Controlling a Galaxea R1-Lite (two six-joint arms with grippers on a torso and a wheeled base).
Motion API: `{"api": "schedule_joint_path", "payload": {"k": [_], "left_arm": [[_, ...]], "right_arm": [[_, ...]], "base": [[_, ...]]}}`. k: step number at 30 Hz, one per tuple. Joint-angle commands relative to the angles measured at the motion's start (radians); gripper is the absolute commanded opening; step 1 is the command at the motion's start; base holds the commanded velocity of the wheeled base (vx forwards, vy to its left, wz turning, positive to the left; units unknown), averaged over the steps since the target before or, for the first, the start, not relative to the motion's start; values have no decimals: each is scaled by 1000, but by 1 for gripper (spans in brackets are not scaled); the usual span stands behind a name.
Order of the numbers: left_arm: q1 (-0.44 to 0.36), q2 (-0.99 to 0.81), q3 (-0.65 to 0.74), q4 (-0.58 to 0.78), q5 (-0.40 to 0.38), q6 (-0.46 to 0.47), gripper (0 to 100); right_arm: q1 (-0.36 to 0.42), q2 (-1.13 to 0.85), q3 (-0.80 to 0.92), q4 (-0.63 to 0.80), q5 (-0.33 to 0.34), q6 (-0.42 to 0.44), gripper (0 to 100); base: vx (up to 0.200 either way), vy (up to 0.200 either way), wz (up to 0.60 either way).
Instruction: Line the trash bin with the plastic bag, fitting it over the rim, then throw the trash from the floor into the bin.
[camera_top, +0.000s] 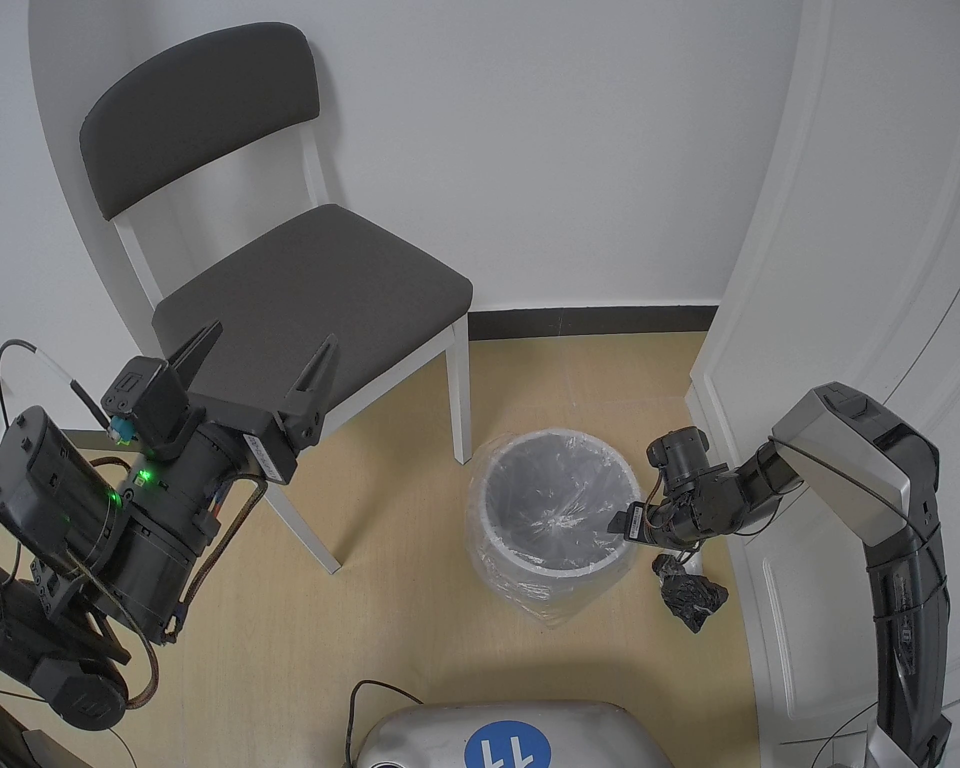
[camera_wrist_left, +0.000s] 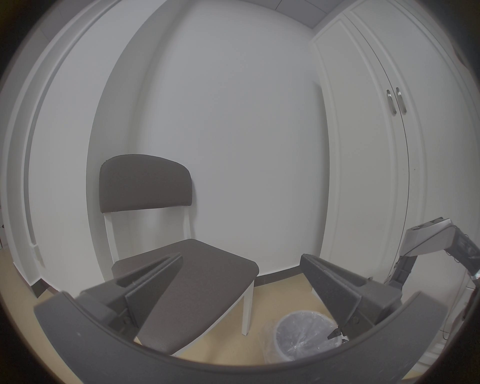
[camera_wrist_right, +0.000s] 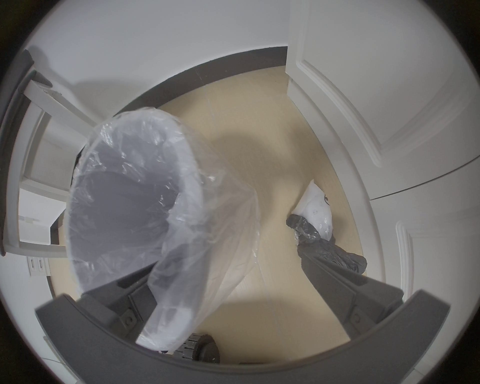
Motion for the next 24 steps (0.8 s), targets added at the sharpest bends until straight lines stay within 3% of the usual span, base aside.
{"api": "schedule_joint_path", "payload": {"k": [1, 8, 13, 17, 24], "left_arm": [[-1, -2, 4, 0, 0, 1, 100], [-26, -6, 16, 0, 0, 1, 100], [-29, -22, 17, 0, -1, 2, 100], [-37, -32, 20, 0, -1, 14, 100], [-50, -34, 34, 1, -1, 16, 100]], "right_arm": [[17, -45, 29, -24, 10, 5, 100], [70, -209, 180, -60, 76, -21, 100], [63, -284, 305, -208, 73, -127, 100], [24, -370, 410, -322, 73, -218, 100], [-86, -341, 428, -337, 65, -356, 100]], "base": [[0, 0, 0], [0, 0, 0], [0, 0, 0], [0, 0, 0], [0, 0, 0]]}}
